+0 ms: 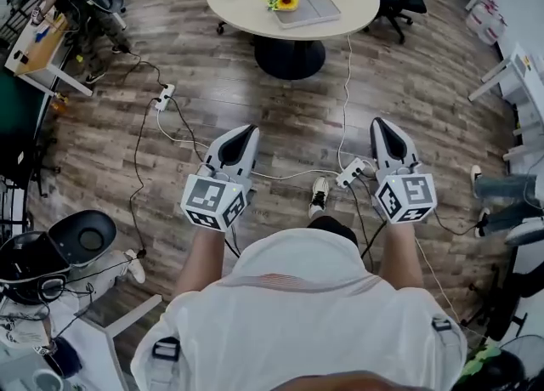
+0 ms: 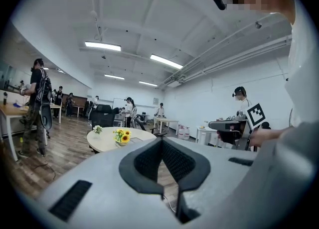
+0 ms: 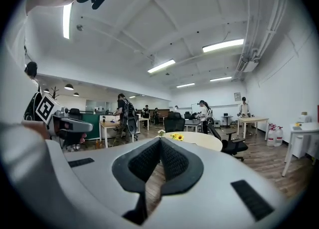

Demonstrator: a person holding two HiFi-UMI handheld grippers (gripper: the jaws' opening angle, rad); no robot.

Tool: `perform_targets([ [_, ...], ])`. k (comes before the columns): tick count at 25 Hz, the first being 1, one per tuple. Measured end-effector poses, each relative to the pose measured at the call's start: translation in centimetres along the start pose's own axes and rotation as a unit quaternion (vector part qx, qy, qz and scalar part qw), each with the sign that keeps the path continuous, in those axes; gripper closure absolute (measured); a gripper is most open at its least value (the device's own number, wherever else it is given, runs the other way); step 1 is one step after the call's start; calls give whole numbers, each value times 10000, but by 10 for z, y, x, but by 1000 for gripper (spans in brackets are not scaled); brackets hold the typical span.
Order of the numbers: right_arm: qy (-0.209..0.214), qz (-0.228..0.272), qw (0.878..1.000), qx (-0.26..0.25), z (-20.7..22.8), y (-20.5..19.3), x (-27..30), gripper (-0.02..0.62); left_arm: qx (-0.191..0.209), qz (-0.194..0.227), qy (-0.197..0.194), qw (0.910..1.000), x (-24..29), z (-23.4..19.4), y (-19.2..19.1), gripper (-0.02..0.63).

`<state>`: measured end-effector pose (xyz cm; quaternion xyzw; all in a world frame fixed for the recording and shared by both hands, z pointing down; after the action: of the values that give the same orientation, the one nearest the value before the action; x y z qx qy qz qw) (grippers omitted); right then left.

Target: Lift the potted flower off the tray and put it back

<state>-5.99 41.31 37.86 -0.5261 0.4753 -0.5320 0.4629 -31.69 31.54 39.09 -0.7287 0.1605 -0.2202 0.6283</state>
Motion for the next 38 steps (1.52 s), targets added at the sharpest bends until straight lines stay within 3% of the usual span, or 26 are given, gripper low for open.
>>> perform_targets([
  [8,355,119,9993,-60,134,23,112,595,88,34,341,9994,156,-17,37,601],
  [16,349,26,9993,140,262,22,210,595,37,-257,348,9991,300,-27,36,601],
  [22,622,-66,9979,141,284,13,275,595,-88,-372,535,9978,357,-67,39,601],
  [27,403,-18,9990,193,309,14,326,595,49,-312,317,9990,408,-106,49,601],
  [38,319,-50,9995,30,296,50,492,595,126,-125,173,9997,498,-262,87,600],
])
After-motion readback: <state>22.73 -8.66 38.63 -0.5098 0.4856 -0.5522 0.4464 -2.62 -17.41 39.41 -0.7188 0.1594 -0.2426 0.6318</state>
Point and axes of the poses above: the fingertips, and each gripper's own axes: x forward along the fingers, z to its right, y out of its top, the point moved 4 cm from there along -x, backward along the fingers
